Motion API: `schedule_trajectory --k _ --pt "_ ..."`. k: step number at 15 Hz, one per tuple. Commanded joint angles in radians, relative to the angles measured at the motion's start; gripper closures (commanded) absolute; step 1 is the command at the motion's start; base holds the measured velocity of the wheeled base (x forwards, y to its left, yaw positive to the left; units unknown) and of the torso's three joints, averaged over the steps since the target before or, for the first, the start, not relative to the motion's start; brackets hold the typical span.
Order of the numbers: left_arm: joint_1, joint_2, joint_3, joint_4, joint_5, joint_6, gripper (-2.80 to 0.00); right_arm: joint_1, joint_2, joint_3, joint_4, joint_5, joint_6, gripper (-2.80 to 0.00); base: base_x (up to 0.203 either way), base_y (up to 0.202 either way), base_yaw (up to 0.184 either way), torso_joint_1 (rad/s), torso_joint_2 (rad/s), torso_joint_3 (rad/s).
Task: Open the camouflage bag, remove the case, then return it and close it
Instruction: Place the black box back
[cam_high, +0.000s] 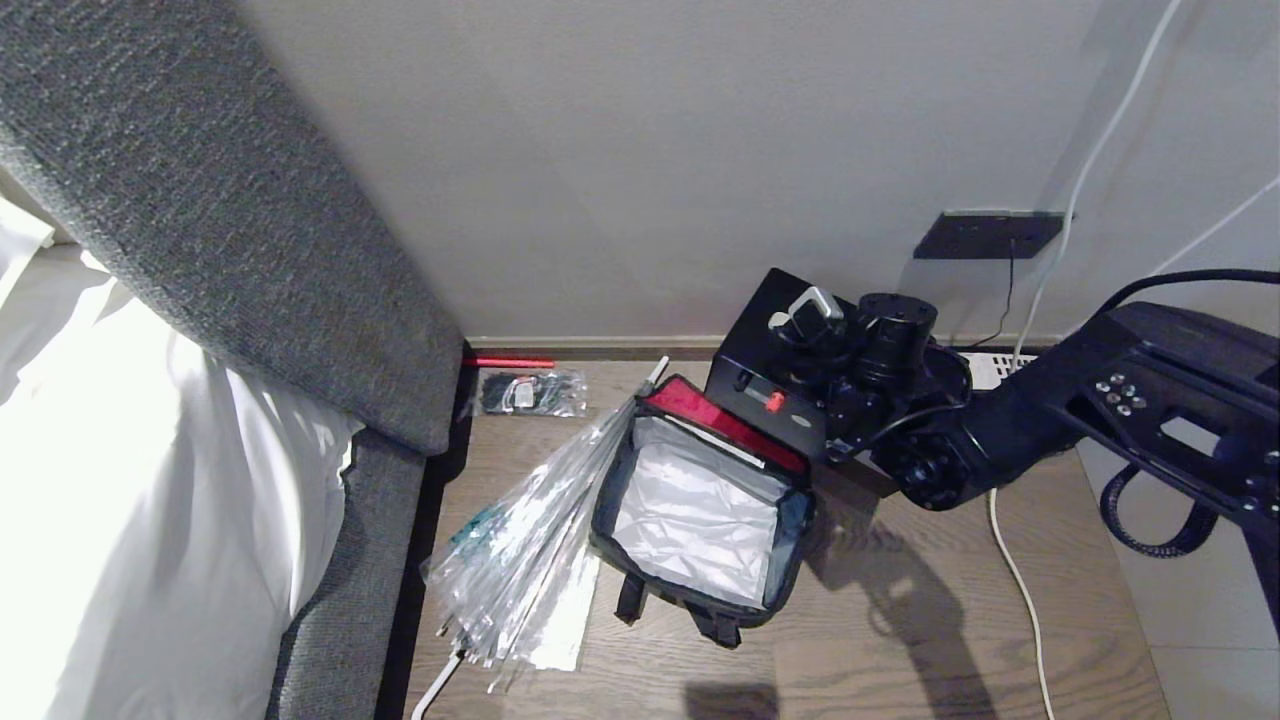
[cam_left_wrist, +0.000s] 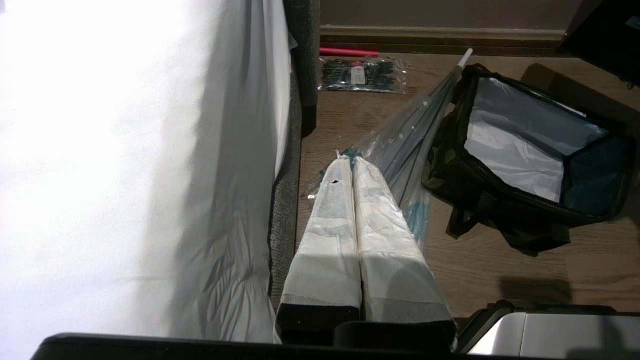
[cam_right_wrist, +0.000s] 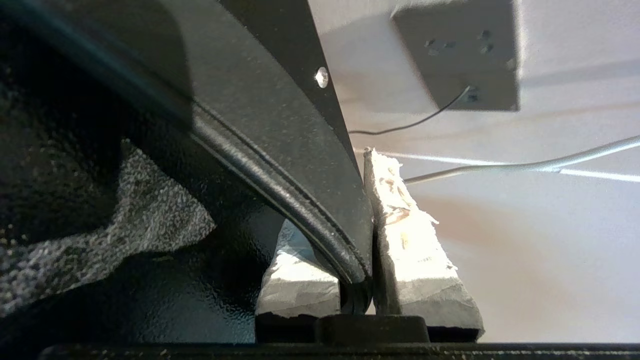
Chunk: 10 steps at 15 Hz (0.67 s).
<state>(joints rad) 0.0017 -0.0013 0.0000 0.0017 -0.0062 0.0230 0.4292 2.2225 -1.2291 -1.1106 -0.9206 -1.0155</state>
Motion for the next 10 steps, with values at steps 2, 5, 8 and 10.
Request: schedule_trajectory --k 2,5,8,10 --pt "0.000 0.000 0.000 0.000 0.000 0.000 0.00 0.054 -0.061 0.053 -0.010 -0.011 0.013 0.00 0.000 0.000 0.000 0.000 0.00 0.000" --pt "0.001 0.000 0.000 0.000 0.000 0.000 0.00 0.135 -0.063 0.088 -0.004 -0.064 0.070 0.00 0.000 0.000 0.000 0.000 0.00 0.000" --pt "0.001 0.000 0.000 0.000 0.000 0.000 0.00 0.189 -0.063 0.166 -0.003 -0.073 0.150 0.00 0.000 0.000 0.000 0.000 0.00 0.000" --pt "0.001 0.000 0.000 0.000 0.000 0.000 0.00 0.219 -0.057 0.180 -0.008 -0.076 0.190 0.00 0.000 0.000 0.000 0.000 0.00 0.000"
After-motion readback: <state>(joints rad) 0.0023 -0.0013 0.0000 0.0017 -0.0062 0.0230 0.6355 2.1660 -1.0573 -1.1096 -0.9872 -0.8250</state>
